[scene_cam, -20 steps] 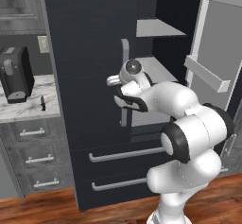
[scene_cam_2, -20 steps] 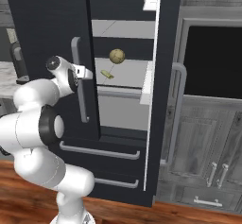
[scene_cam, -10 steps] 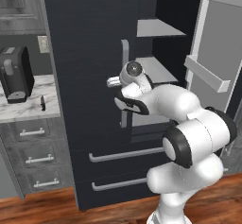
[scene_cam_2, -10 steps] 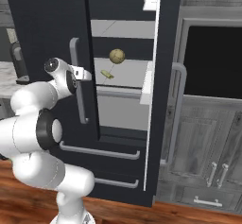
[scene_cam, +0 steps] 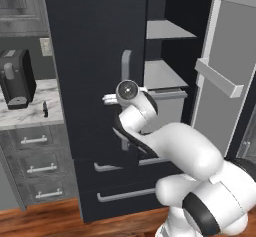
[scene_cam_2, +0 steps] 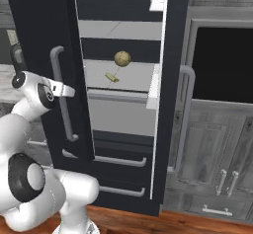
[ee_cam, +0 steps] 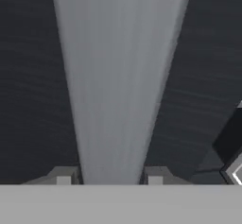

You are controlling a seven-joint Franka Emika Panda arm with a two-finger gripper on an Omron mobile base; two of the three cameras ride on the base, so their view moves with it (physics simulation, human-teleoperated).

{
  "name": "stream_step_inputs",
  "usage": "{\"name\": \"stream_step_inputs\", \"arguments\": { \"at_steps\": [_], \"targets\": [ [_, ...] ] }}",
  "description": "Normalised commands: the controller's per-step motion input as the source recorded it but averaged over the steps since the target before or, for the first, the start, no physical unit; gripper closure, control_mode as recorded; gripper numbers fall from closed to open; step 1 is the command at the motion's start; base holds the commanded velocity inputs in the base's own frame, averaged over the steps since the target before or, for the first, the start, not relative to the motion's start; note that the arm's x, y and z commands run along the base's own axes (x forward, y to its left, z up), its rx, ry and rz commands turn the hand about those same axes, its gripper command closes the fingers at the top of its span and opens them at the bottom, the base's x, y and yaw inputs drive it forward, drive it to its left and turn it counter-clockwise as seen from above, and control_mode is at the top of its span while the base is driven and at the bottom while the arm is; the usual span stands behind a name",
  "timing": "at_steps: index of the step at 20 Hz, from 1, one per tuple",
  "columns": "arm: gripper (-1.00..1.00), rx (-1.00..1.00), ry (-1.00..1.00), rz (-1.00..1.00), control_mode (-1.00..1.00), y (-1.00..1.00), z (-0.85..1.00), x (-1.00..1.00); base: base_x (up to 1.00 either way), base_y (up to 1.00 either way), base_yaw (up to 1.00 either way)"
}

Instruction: Retrieve the butter from the fridge and place it on a plate on the dining table. Then retrieve the butter knife by the fridge and place it near the plate.

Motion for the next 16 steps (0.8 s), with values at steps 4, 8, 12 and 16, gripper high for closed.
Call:
{"name": "stream_step_inputs", "arguments": {
  "at_steps": [4, 8, 12, 16],
  "targets": [
    [1.00, 0.00, 0.00, -0.15, -1.00, 0.62, 0.02, -1.00, 0.00, 0.00, 0.00],
    [1.00, -0.02, 0.00, -0.20, -1.00, 0.74, 0.00, -0.75, 0.00, 0.00, 0.00],
    [-1.00, 0.00, 0.00, -0.16, -1.00, 0.54, 0.00, -0.20, 0.00, 0.00, 0.00],
    [-1.00, -0.01, 0.00, -0.09, -1.00, 0.37, 0.00, -0.06, 0.00, 0.00, 0.00]
  ]
}}
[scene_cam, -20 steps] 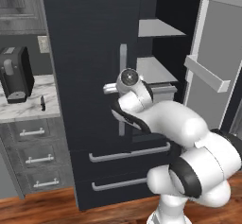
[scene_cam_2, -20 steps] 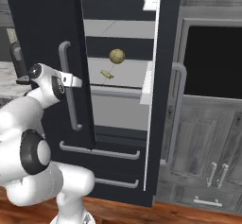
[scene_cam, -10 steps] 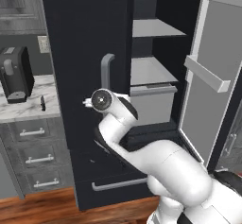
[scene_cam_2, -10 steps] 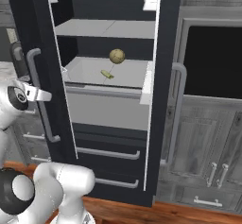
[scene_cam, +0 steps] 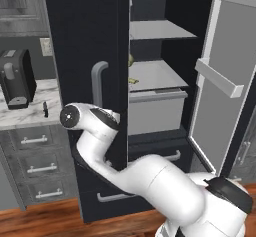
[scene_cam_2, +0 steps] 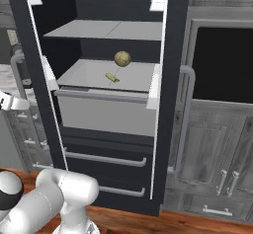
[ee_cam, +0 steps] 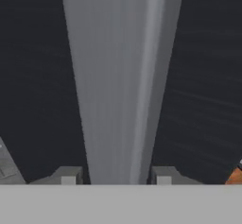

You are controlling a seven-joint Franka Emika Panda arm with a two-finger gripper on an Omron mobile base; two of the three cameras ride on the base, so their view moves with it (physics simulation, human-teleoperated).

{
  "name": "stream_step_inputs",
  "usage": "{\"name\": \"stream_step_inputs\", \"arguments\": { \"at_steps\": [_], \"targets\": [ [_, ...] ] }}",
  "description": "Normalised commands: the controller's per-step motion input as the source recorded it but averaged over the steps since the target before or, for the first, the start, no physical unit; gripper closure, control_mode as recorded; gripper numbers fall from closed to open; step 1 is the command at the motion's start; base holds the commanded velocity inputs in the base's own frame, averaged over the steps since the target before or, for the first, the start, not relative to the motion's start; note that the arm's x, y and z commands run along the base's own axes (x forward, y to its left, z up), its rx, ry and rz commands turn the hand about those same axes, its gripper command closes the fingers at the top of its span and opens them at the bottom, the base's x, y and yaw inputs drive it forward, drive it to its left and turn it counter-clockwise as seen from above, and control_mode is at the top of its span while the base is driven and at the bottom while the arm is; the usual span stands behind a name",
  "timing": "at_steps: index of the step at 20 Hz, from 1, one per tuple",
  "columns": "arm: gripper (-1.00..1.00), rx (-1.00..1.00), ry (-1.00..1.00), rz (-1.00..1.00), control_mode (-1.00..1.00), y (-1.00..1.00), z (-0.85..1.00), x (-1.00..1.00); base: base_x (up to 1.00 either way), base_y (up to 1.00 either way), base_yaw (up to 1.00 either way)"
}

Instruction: Retrieve the butter from the fridge and place it on a plate on the dining table. Then retrieve the butter knife by the fridge and place it near the plate.

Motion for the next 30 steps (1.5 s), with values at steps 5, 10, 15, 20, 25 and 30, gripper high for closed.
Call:
{"name": "stream_step_inputs", "arguments": {
  "at_steps": [5, 10, 15, 20, 25, 30],
  "targets": [
    [-1.00, -0.07, 0.00, -0.17, -1.00, 0.54, 0.00, -0.18, 0.00, 0.00, 0.00],
    [-1.00, -0.04, 0.09, 0.00, -1.00, 0.19, 0.00, -0.22, 0.00, 0.00, 0.00],
    [-1.00, 0.09, 0.06, -0.03, -1.00, -0.61, 0.04, -0.98, 0.00, 0.00, 0.00],
    [-1.00, 0.33, -0.07, 0.00, -1.00, -1.00, 0.01, -1.00, 0.00, 0.00, 0.00],
    [-1.00, 0.52, -0.09, 0.03, -1.00, -1.00, 0.40, -0.69, 0.00, 0.00, 0.00],
    [-1.00, 0.50, 0.01, 0.13, -1.00, -1.00, 0.57, -0.44, 0.00, 0.00, 0.00]
  ]
}}
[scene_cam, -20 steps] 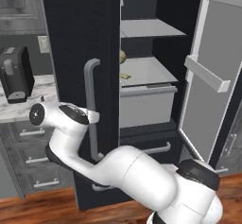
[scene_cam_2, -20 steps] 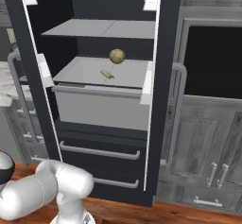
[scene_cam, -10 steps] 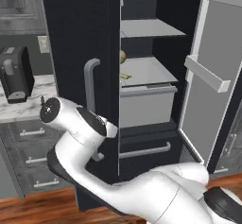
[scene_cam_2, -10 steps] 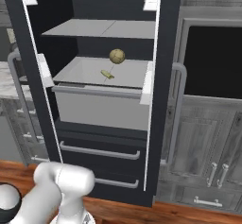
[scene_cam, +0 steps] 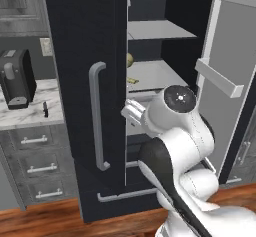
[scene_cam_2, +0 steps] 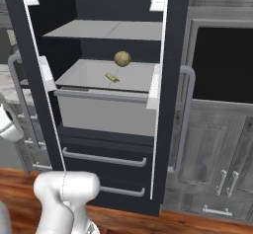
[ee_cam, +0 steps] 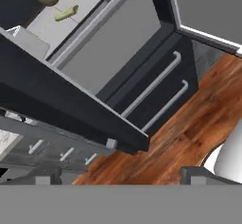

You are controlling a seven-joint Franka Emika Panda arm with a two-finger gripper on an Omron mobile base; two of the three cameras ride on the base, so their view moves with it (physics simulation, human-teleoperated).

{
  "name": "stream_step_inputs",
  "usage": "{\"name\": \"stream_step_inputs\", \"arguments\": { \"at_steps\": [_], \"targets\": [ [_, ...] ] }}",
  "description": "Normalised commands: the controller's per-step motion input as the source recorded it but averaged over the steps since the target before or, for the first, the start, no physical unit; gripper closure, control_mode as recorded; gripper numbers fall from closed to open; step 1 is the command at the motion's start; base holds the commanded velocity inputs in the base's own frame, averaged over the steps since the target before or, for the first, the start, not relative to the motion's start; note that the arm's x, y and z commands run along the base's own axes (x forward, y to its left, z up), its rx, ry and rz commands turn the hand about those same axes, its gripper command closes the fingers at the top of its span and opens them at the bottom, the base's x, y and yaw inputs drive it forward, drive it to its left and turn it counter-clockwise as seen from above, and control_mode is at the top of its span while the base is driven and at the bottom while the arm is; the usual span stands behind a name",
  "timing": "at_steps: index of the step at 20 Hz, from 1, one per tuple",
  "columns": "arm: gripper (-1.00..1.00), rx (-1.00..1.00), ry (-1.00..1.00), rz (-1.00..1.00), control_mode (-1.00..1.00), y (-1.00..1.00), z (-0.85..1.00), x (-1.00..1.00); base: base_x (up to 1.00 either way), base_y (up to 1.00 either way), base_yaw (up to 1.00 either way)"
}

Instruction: Retrieve the butter from the fridge and place it on a plate on the dining table. Then retrieve the butter knife by the fridge and place it near the plate.

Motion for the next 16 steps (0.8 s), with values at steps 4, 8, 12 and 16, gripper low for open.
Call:
{"name": "stream_step_inputs", "arguments": {
  "at_steps": [4, 8, 12, 16],
  "targets": [
    [-1.00, 0.62, 0.00, 0.07, -1.00, -1.00, 0.03, -0.15, 0.00, 0.00, 0.00],
    [-1.00, 0.44, 0.25, -0.04, -1.00, -0.95, -0.11, 0.37, 0.00, 0.00, 0.00],
    [-1.00, 0.30, 0.52, -0.12, -1.00, -0.61, -0.26, 0.99, 0.00, 0.00, 0.00],
    [-1.00, 0.08, 0.52, 0.00, -1.00, 0.01, -0.35, 0.99, 0.00, 0.00, 0.00]
  ]
}}
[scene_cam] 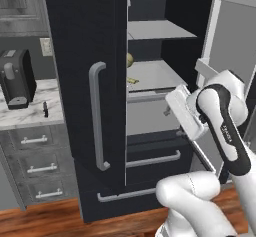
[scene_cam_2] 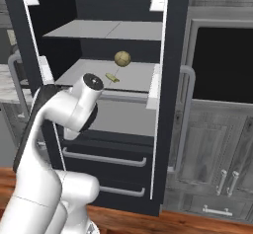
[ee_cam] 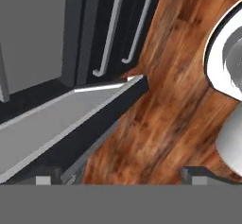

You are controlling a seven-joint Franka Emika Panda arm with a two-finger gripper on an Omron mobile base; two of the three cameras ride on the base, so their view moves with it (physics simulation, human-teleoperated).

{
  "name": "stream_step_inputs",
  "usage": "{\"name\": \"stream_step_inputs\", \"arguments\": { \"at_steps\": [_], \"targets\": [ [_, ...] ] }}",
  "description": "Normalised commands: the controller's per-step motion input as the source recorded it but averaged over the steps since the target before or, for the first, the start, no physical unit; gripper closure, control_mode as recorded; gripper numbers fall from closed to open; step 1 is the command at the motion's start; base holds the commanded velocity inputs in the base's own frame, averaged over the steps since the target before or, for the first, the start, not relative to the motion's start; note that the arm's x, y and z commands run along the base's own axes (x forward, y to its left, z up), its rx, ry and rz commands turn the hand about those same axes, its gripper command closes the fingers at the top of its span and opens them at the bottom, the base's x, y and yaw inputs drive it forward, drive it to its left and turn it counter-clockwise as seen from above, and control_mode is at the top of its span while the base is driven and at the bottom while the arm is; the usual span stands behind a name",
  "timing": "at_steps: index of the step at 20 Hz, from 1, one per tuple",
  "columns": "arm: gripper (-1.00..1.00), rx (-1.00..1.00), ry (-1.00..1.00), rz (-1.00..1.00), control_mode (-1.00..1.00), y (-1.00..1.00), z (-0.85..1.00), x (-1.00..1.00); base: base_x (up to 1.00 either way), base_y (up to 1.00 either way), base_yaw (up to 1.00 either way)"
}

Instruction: Retrieve the butter from the fridge and place it on a plate on the dining table. Then retrieve the butter knife by the fridge and place it near the plate.

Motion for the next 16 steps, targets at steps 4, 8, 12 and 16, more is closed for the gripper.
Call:
{"name": "stream_step_inputs", "arguments": {
  "at_steps": [4, 8, 12, 16],
  "targets": [
    [-1.00, 0.05, 0.41, -0.02, -1.00, 0.23, -0.40, 0.78, 0.00, 0.00, 0.00],
    [-1.00, 0.23, 0.25, -0.01, -1.00, 0.28, -0.69, 0.56, 0.00, 0.00, 0.00],
    [-1.00, 0.12, 0.25, 0.00, -1.00, 0.53, -0.77, 0.36, 0.00, 0.00, 0.00],
    [-1.00, 0.14, 0.02, 0.00, -1.00, 0.37, -0.66, 0.45, 0.00, 0.00, 0.00]
  ]
}}
